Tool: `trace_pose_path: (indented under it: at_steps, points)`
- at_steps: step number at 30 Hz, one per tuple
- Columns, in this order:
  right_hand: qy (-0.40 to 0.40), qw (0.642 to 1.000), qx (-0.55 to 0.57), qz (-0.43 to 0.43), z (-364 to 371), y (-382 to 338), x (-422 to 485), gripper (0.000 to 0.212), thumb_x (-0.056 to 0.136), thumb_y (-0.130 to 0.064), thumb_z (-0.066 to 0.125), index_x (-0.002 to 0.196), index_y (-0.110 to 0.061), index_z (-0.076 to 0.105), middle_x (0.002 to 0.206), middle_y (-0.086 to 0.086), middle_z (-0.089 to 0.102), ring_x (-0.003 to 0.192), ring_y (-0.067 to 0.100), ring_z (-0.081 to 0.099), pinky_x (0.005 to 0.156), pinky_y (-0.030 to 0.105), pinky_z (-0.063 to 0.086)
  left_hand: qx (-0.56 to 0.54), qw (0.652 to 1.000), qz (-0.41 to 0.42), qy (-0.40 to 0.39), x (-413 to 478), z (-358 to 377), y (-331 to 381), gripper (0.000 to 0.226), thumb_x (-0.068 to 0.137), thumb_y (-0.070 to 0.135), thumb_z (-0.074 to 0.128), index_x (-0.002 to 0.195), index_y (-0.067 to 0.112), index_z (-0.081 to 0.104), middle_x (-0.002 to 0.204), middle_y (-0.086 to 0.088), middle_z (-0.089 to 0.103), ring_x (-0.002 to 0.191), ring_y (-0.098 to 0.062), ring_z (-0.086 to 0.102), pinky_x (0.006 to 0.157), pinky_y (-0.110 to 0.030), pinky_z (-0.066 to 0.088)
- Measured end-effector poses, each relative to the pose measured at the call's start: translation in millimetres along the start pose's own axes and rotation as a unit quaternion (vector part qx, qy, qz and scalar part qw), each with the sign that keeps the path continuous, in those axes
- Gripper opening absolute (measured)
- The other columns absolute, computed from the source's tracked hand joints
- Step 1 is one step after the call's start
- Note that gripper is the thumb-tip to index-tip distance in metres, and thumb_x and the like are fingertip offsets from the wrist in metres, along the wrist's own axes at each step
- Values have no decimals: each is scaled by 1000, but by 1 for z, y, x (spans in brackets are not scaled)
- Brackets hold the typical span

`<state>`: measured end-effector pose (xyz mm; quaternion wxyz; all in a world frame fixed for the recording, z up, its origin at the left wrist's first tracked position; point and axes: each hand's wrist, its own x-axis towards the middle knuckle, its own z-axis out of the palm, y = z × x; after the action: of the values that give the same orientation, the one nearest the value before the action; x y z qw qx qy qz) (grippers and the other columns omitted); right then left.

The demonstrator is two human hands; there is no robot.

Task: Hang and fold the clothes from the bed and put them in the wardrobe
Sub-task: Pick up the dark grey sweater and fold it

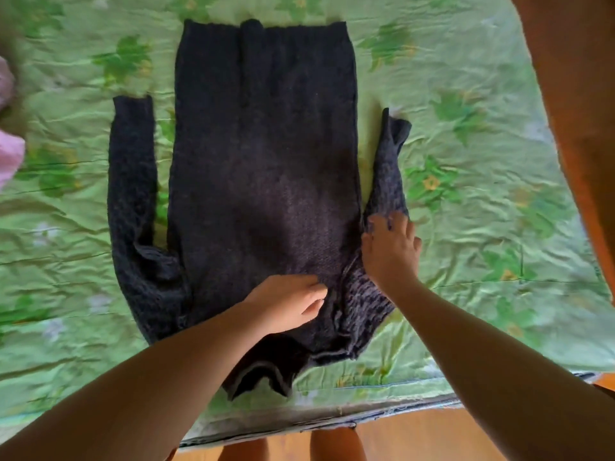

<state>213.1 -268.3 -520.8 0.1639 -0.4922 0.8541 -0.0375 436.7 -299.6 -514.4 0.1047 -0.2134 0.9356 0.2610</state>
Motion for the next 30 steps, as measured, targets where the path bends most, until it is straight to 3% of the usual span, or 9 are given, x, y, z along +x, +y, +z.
trace_pose_path:
  at_steps: [4, 7, 9, 13, 16, 22, 24, 26, 30]
  points:
    - [-94, 967, 155, 180, -12, 40, 45, 57, 90, -28, 68, 136, -7, 41, 128, 28, 52, 120, 46, 51, 99, 47, 42, -29, 999, -4, 29, 63, -1, 22, 19, 100, 32, 45, 110, 20, 56, 109, 4, 48, 93, -19, 57, 66, -41, 52]
    - [-117, 915, 295, 250, -13, 52, 60, 41, 87, -20, 73, 119, 0, 56, 112, 25, 67, 102, 38, 65, 90, 47, 52, -61, 998, -31, 3, 91, 10, 35, 28, 99, 37, 50, 117, 16, 55, 116, 0, 47, 97, -24, 60, 72, -43, 53]
    - [-143, 846, 432, 278, -17, 50, 60, 17, 86, -6, 63, 101, 0, 67, 98, 29, 70, 87, 34, 69, 81, 52, 57, -100, 991, -81, 22, 98, 18, 40, 40, 95, 49, 54, 117, 17, 56, 115, 0, 47, 97, -24, 61, 74, -40, 52]
    - [-180, 657, 670, 296, -42, 39, 53, 30, 82, 4, 43, 101, -10, 62, 82, 18, 67, 71, 30, 69, 67, 39, 60, -263, 948, -171, 44, 100, 16, 48, 75, 72, 77, 60, 124, 23, 54, 116, 4, 50, 108, -15, 56, 93, -38, 50]
    - [-171, 582, 748, 269, -69, 9, 58, 33, 85, 4, 39, 111, -9, 55, 84, 18, 59, 73, 30, 62, 72, 39, 53, -495, 847, -190, 24, 98, -2, 54, 102, 64, 60, 83, 149, 31, 35, 138, 9, 53, 126, -7, 51, 107, -32, 43]
    - [-240, 846, 474, 40, -77, -99, 83, 56, 93, -30, 60, 141, -52, 41, 104, -5, 64, 81, 18, 63, 56, 37, 60, -686, 616, -354, 159, 69, -22, 26, 35, 86, 14, 65, 120, 24, 61, 104, 4, 71, 97, -15, 66, 82, -27, 48]
    - [-241, 928, 267, -92, -55, -124, 93, 64, 97, -46, 55, 155, -43, 26, 124, 9, 62, 101, 32, 63, 86, 43, 57, -656, 592, -440, 159, 49, -16, 0, 27, 94, 15, 59, 120, 21, 59, 109, -2, 66, 99, -21, 62, 91, -38, 50]
    - [-256, 950, 74, -164, -30, -132, 94, 59, 101, -49, 46, 156, -34, 29, 142, 22, 49, 125, 44, 50, 103, 46, 45, -653, 577, -465, 154, 30, -5, -21, 21, 96, 13, 58, 116, 18, 59, 113, -5, 66, 99, -24, 64, 86, -41, 56]
    - [-213, 971, 5, -105, 3, -112, 91, 44, 101, -40, 46, 139, -17, 46, 134, 24, 46, 125, 50, 45, 99, 53, 46, -632, 590, -453, 218, 12, 4, -44, 22, 94, 14, 65, 111, 22, 53, 105, -6, 65, 90, -21, 70, 64, -28, 60]
